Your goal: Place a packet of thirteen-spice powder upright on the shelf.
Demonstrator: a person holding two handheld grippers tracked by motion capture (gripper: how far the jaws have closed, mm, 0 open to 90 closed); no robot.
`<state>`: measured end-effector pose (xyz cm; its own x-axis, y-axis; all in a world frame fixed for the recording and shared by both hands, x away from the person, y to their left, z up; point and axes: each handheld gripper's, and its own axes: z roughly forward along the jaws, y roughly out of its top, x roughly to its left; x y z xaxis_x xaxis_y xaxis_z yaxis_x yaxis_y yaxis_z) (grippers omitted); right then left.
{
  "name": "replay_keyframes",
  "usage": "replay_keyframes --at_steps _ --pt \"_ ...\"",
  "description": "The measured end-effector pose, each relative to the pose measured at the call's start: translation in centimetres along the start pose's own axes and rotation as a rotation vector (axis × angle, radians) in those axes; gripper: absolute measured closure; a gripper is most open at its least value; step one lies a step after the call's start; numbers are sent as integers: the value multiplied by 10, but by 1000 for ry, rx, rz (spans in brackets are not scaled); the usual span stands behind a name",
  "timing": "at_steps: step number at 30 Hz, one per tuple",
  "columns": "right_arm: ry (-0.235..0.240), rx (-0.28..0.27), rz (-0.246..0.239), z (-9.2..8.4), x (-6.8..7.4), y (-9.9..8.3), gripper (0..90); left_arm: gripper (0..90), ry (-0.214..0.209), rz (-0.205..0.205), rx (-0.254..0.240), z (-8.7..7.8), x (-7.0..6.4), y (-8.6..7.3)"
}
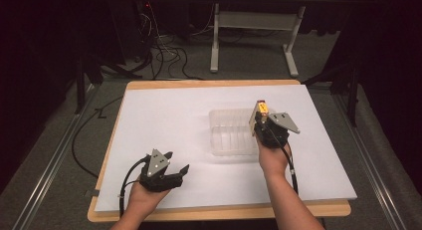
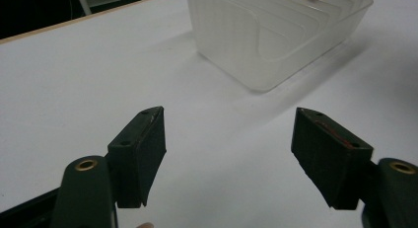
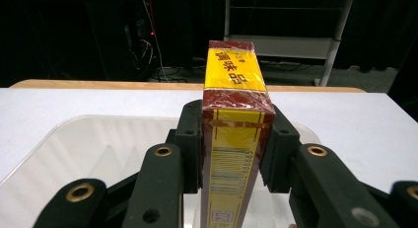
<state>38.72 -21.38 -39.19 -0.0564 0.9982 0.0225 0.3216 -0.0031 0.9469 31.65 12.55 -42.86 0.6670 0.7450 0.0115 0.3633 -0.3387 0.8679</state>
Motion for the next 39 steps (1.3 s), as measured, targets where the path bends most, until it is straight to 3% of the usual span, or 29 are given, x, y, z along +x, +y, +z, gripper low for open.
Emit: replay_keyframes --at_steps 39 --pt "-4 70 -56 23 5 -30 670 300 -3 9 12 2 -1 -1"
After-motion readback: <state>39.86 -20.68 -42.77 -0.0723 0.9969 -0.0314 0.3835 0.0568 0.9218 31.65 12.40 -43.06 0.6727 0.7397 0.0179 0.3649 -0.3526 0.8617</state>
